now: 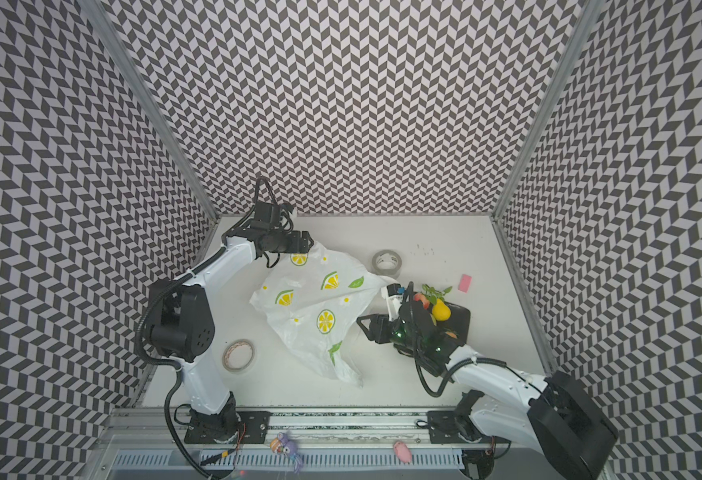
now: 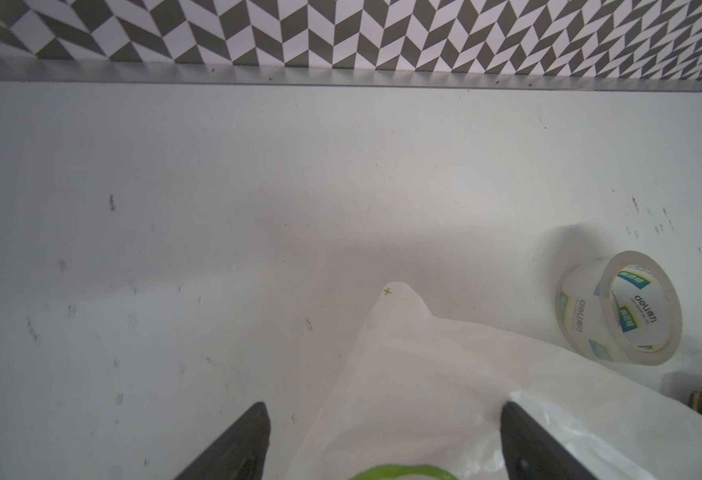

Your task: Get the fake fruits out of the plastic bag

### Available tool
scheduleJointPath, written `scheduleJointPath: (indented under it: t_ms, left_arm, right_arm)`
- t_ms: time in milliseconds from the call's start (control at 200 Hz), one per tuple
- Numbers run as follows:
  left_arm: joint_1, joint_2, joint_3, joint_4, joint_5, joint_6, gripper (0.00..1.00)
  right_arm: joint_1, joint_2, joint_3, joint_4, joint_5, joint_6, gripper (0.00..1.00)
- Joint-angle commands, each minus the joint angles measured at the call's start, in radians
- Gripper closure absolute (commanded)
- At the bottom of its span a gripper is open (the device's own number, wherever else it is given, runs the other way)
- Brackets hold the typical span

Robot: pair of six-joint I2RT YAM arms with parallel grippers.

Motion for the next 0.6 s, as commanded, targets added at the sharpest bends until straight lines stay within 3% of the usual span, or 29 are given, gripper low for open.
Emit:
scheduleJointPath:
  t_ms: [0, 90, 255, 596]
  left_arm:
    - [-0.014, 0.039, 0.019, -0.044, 0.095, 0.045, 0.36]
    - [-0.027, 0.040, -0.003, -0.020, 0.113, 0.036, 0.55]
    - [-0.032, 0.023, 0.014, -0.034, 0.131, 0.035, 1.00]
    - [-0.085, -0.159, -0.023, -0.044, 0.059, 0.034, 1.00]
  right_arm:
    - [0.004, -0.020, -0.016, 0.037, -0.014, 0.005, 0.43]
    - [0.004, -0.006, -0.011, 0.034, -0.015, -0.007, 0.43]
    - [0.004, 0.011, 0.000, 0.025, -0.012, -0.018, 0.45]
    - [0.004, 0.023, -0.009, 0.017, 0.013, -0.007, 0.45]
